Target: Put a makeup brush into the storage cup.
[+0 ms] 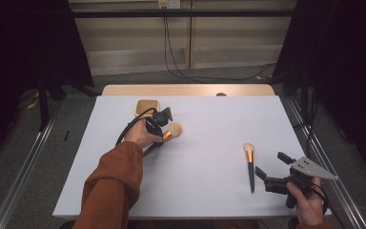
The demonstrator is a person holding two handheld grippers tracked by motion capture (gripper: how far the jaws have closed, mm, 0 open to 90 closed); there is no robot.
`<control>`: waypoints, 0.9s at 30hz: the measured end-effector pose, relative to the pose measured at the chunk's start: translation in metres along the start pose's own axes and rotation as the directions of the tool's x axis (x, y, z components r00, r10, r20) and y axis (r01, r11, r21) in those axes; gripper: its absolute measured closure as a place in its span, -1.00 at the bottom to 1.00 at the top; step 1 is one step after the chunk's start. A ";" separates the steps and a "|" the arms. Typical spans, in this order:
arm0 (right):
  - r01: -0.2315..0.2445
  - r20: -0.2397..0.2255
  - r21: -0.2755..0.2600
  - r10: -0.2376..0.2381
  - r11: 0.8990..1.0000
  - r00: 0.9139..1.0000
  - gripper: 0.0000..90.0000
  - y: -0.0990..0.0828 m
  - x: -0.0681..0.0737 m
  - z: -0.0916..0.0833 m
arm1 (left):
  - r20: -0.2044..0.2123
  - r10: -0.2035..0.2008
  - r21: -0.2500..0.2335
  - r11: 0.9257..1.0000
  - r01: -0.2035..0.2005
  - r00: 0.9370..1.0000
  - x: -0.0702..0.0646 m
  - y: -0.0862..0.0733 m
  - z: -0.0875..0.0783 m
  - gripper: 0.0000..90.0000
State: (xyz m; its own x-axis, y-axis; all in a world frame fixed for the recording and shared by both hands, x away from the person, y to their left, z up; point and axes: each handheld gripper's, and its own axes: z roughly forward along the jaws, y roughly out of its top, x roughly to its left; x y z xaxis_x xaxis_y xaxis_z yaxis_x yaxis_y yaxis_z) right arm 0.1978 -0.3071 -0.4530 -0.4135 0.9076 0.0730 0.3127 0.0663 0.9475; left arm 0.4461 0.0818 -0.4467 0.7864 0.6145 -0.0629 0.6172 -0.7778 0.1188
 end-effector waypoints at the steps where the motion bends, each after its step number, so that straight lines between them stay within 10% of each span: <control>1: 0.000 0.001 0.000 0.000 1.000 1.000 -1.00 0.000 0.000 0.000 | -0.001 -0.021 -0.016 1.000 0.021 1.000 0.000 -0.001 0.001 0.66; 27: 0.005 -0.002 0.009 -0.005 1.000 1.000 -1.00 -0.001 0.000 -0.001 | -0.022 -0.034 -0.053 0.998 0.032 0.999 -0.003 0.003 0.001 0.62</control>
State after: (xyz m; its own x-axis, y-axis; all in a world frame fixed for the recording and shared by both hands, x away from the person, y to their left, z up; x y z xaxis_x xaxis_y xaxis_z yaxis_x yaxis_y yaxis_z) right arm 0.1972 -0.3074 -0.4534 -0.4171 0.9062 0.0690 0.3180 0.0743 0.9452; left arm 0.4457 0.0781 -0.4473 0.7645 0.6430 -0.0448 0.6402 -0.7495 0.1687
